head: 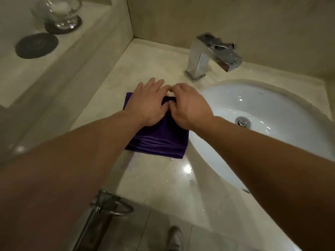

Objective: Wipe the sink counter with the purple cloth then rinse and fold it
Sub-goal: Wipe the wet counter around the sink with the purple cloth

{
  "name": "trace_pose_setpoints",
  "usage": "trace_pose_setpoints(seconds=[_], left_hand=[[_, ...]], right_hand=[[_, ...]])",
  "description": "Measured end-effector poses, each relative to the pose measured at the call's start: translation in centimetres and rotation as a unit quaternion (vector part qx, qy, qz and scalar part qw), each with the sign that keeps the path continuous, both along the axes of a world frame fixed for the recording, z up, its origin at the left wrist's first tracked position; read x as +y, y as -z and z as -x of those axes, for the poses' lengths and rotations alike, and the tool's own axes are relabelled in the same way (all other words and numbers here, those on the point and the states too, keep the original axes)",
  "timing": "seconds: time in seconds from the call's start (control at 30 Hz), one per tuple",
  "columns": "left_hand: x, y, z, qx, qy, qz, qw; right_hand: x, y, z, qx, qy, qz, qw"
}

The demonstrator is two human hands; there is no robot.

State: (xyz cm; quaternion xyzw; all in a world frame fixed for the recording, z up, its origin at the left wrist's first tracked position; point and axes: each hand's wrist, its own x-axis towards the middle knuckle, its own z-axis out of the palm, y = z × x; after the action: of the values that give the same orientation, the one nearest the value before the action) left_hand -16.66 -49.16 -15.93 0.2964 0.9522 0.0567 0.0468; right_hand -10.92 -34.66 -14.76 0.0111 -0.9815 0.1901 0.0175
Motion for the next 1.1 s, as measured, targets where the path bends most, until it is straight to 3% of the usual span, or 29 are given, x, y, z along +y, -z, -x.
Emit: trace_pose_setpoints(seconds=[0.1, 0.23, 0.47, 0.83, 1.1], left_hand=[[0.0, 2.4, -0.6, -0.022, -0.038, 0.065, 0.997], [-0.1, 2.4, -1.4, -0.017, -0.045, 0.059, 0.997], [-0.8, 2.4, -5.4, -0.021, -0.07, 0.041, 0.996], [-0.4, 2.0, -20.0, -0.03, -0.024, 0.049, 0.998], [7.3, 2.0, -28.0, -0.036, 0.056, 0.064, 0.996]], right_hand=[[-0.6, 3.5, -0.1, -0.016, -0.023, -0.028, 0.999], [-0.9, 4.9, -0.9, -0.002, 0.004, -0.012, 1.0], [-1.0, 4.5, -4.6, -0.006, -0.033, 0.008, 0.999], [-1.5, 3.6, -20.5, -0.031, 0.017, -0.009, 0.999], [5.7, 3.5, -31.0, -0.068, 0.071, -0.066, 0.993]])
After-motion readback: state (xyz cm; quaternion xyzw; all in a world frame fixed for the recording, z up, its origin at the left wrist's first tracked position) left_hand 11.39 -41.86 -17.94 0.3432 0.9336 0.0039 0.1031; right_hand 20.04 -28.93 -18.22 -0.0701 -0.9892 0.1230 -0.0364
